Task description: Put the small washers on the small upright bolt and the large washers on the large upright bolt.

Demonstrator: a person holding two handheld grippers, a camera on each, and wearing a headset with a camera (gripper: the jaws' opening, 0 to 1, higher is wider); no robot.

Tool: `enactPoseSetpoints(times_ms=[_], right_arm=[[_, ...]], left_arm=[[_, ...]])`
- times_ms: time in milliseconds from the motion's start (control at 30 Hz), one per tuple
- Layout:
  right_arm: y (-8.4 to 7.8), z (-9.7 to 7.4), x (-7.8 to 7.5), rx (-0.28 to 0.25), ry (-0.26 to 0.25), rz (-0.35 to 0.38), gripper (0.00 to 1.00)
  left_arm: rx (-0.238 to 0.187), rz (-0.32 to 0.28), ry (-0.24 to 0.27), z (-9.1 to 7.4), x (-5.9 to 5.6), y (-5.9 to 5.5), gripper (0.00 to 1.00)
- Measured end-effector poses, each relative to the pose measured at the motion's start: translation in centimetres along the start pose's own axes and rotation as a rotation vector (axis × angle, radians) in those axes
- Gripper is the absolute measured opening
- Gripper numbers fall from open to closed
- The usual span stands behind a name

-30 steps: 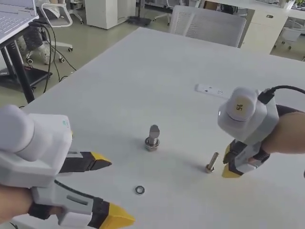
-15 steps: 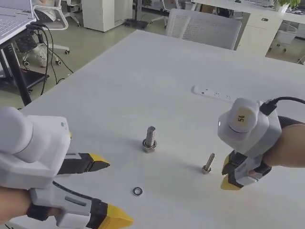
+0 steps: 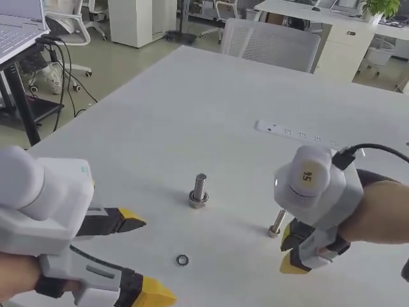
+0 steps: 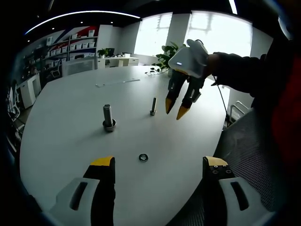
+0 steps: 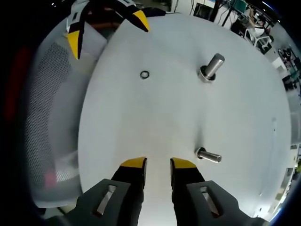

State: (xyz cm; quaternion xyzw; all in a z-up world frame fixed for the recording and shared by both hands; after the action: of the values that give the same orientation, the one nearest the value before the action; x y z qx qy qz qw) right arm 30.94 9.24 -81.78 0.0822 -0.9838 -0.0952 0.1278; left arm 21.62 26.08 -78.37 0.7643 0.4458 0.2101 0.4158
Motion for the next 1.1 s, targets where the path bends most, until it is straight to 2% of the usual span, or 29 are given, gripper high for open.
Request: enactPoseSetpoints(times_ms=[500,800,1100], right_arm=[[5.0,-0.4,0.2,-0.018,0.001,-0.093,0.22],[8.6,0.7,0.8,-0.035,0.019,-0.153,0.23],[10.6,2.1,1.3,-0.019,0.041,-0.200,0.23]], left_arm=[[-0.008,0.002,0.002,0.0,0.3,0.3,0.75],[-0.011,0.004,0.004,0.0,0.3,0.3,0.75],[-0.013,0.005,0.004,-0.1,0.2,0.3,0.75]])
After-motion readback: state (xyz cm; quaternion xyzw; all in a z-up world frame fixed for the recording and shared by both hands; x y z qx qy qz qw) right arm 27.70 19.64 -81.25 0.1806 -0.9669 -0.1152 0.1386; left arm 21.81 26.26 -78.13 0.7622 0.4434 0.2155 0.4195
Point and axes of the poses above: the centre of the closed fingertips' face, and the gripper's own axes: z roughly forward along the fingers, x roughly to its left, y roughly out of its top, the point moved 3 cm from there along -z, roughly backward along the fingers, and after that the axes turned 15 degrees about y, right-handed, at the moved point
